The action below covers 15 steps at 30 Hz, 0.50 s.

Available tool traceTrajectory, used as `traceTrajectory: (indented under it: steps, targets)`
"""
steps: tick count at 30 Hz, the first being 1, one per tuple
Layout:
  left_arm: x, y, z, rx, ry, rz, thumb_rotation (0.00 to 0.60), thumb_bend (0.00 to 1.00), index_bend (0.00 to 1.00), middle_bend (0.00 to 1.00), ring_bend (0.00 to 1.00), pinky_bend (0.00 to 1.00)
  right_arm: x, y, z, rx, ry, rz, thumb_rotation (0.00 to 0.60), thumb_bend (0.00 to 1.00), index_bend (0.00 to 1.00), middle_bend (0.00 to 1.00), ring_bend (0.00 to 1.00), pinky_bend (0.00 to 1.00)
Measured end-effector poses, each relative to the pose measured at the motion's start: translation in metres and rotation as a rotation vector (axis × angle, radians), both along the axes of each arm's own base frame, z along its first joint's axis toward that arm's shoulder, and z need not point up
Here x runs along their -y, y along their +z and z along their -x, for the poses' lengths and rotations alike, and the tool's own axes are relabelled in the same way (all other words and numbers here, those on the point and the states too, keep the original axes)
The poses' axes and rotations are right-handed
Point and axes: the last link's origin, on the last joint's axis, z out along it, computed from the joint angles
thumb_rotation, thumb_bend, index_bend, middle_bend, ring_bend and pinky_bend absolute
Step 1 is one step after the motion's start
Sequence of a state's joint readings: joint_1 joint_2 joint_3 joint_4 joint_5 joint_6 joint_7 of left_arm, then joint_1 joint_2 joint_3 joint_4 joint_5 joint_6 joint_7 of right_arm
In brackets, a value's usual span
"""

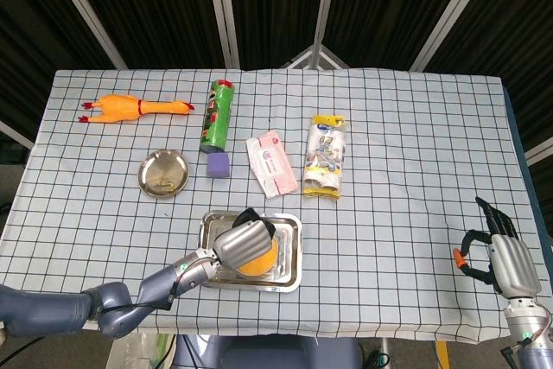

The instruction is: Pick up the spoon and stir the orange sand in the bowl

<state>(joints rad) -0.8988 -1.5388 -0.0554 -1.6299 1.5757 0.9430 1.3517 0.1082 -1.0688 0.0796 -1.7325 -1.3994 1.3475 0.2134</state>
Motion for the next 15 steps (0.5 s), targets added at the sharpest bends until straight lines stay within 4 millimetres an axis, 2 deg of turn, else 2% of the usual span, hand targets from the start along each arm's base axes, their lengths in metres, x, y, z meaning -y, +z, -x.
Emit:
traceTrajectory:
  steps: [6,15]
  targets:
    - [-0.006,0.009,0.0,-0.005,-0.003,-0.026,0.6,0.79,0.8,1.0,1.0,1.0,0.0,0.0,0.0,-0.001,-0.001,0.0,0.6,0.43,0.0,0.0,0.0,0.0]
    - [0.004,-0.003,0.002,-0.057,-0.058,0.004,0.6,0.79,0.8,1.0,1.0,1.0,0.0,0.0,0.0,-0.001,-0.005,-0.003,0.6,0.43,0.0,0.0,0.0,0.0]
